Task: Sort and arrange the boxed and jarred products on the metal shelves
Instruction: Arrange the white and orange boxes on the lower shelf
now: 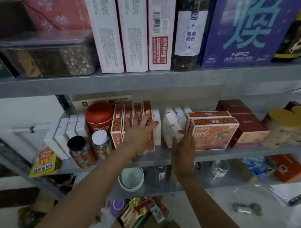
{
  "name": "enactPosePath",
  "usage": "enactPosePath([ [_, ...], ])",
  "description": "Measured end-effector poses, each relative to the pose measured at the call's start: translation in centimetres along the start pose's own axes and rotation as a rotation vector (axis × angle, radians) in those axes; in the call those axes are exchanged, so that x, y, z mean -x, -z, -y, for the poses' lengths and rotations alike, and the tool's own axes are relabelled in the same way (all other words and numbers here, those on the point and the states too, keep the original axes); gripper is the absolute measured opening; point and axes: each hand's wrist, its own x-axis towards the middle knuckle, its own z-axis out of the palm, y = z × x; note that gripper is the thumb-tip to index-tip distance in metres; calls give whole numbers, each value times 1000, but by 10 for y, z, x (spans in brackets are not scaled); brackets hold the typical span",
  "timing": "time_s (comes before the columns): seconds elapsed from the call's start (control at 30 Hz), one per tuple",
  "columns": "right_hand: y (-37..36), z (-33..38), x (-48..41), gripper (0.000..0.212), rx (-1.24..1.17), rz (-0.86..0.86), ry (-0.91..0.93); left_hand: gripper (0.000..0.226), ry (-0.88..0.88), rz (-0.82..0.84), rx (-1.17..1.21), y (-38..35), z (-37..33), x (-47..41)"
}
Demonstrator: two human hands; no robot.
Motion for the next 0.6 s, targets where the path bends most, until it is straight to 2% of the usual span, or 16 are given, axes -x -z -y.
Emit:
enactPosePath([
  [0.07,15,0,-4,28,-25,-33,5,79,58,-2,-15,2,-11,4],
  [0.13,34,2,-8,31,-123,-59,-43,81,98,-86,-20,4,-29,12],
  [0.2,58,3,-13,32,-302,-72,-102,77,87,-300,63,1,-53,25],
  [0.27,83,1,-20,29,-457,-67,-151,71,102,-459,271,-6,-79,41],
  [0.3,95,-1,-24,27,-531,-53,-197,71,134,-415,475,-7,-93,50],
  [0.37,116,-7,-38,26,-646,-14,-320,71,148,-216,933,-9,-119,67],
  [0.4,125,-10,-44,26,-676,16,-369,73,122,-157,1073,-10,-130,74],
  [0.47,142,-18,-53,30,-708,100,-427,70,113,-171,1142,-14,-152,84],
  [0.6,163,-35,-59,32,-751,189,-560,38,231,-102,1342,-6,-188,93],
])
